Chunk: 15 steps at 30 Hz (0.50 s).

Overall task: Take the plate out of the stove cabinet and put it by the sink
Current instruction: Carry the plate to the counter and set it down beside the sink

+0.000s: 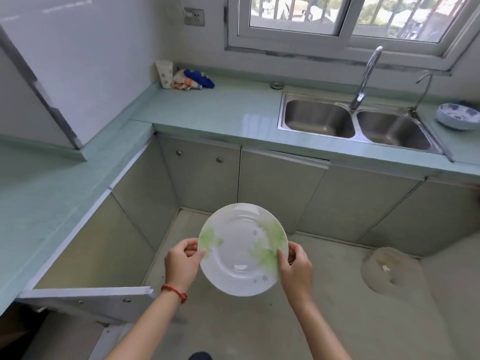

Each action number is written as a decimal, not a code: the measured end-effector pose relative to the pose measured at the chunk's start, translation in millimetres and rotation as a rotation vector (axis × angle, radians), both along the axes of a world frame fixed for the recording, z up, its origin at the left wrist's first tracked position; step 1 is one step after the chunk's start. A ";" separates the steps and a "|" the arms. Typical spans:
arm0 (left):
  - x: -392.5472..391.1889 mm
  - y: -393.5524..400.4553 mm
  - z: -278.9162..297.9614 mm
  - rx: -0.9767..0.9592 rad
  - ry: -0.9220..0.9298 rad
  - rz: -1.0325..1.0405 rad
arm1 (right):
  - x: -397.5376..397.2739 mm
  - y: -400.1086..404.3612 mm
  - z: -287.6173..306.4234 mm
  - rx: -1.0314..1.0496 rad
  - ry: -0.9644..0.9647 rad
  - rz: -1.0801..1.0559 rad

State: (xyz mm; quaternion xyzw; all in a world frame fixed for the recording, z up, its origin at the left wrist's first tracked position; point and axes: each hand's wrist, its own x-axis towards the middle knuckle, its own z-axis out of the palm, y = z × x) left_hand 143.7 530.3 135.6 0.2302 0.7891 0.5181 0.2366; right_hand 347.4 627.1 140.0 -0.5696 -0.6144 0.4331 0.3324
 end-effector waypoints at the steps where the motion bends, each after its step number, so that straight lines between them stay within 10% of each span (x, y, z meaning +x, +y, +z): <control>1: -0.1 8.4 0.2 -0.003 -0.006 -0.008 | 0.8 6.3 0.1 -0.004 0.000 -0.011; 15: -59.4 162.4 1.8 0.001 -0.038 -0.080 | -51.5 139.8 -8.2 0.016 -0.001 -0.120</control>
